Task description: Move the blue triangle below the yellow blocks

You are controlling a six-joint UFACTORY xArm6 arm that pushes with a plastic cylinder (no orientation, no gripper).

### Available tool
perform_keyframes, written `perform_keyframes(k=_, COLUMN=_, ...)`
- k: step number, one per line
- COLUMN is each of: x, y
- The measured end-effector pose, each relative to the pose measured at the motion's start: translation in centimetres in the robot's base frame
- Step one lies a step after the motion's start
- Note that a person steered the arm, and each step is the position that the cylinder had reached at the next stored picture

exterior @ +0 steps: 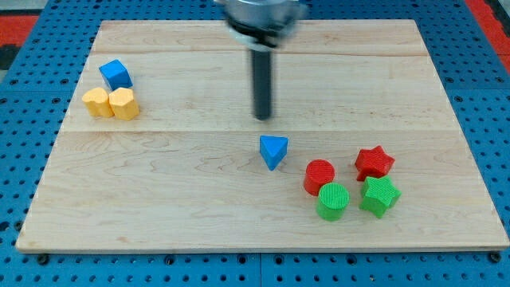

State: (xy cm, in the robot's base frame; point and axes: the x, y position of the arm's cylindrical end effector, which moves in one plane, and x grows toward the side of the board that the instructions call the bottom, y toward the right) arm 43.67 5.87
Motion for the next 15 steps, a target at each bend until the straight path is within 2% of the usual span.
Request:
perform_keyframes(k=1, x=5.0, y=0.5)
perform_keyframes(k=2, x=4.9, y=-3.8)
perform_keyframes(k=3, x=3.3, y=-11.3)
perform_keyframes(k=5, x=3.2, y=-21.5)
perform_keyframes(k=8, x=3.2, y=-31.6)
perform_keyframes(k=13, x=3.2, y=-32.7)
perform_keyframes(k=14, x=6.8, y=-30.0)
perform_keyframes(k=15, x=7.0, y=-25.6)
